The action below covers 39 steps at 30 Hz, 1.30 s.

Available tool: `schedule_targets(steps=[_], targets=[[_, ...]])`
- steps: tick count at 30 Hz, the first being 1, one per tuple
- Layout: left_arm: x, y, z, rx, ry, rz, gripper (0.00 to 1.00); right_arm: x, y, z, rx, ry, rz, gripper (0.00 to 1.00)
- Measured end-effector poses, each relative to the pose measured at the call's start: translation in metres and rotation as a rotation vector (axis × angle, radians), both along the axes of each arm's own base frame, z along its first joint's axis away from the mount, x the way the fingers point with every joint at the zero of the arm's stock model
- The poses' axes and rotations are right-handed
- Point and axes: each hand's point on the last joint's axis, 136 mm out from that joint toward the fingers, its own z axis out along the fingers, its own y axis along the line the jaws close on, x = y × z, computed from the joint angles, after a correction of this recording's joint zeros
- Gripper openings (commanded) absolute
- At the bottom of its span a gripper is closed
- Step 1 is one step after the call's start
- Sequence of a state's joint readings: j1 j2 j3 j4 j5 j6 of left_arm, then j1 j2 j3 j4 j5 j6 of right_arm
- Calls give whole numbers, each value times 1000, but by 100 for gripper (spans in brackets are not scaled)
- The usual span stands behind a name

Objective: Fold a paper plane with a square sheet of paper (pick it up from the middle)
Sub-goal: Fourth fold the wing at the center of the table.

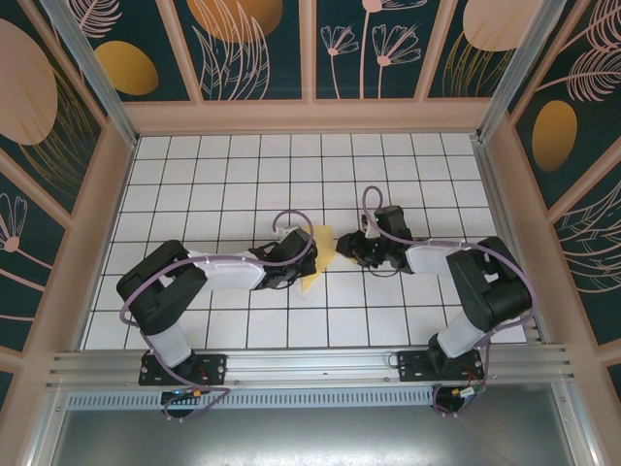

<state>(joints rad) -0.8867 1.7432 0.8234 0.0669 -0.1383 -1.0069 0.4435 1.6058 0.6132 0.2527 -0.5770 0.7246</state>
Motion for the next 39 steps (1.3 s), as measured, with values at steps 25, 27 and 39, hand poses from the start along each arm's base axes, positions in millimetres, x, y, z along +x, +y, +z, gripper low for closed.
schedule_targets(steps=[25, 27, 39], targets=[[1, 1, -4, -5, 11, 33, 3, -2, 19, -15, 6, 63, 29, 36], [1, 1, -4, -6, 11, 33, 3, -1, 21, -15, -3, 64, 27, 36], [1, 1, -5, -9, 11, 36, 3, 3, 23, -18, -61, 72, 10, 32]])
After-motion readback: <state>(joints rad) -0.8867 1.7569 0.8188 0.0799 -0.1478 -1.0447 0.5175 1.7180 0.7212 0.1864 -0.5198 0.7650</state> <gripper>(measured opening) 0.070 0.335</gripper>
